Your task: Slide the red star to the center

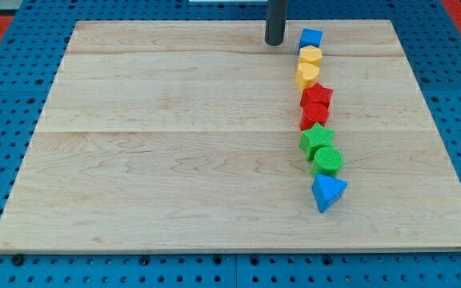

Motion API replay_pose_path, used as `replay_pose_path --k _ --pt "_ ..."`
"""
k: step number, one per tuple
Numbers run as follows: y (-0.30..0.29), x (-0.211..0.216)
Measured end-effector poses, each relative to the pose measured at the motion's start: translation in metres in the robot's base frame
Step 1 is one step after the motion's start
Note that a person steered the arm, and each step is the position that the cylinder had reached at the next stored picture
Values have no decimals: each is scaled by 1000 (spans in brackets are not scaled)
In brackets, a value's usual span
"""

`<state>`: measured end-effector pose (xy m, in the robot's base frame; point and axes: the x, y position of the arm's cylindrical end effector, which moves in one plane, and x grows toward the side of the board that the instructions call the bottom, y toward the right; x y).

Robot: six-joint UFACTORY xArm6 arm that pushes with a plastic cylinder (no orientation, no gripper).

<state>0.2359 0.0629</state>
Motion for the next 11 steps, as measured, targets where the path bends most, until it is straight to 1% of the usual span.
replay_pose_path --k 1,2,3,4,5,6,7,8,9,10,11 --pt "2 -21" --pt "89 -37" --pt "183 -29" --pt "228 21" --pt "225 82" --pt "194 131" --pt "136 150" --pt "55 147" --pt "-49 146" --pt "-93 143" --pt "-14 118"
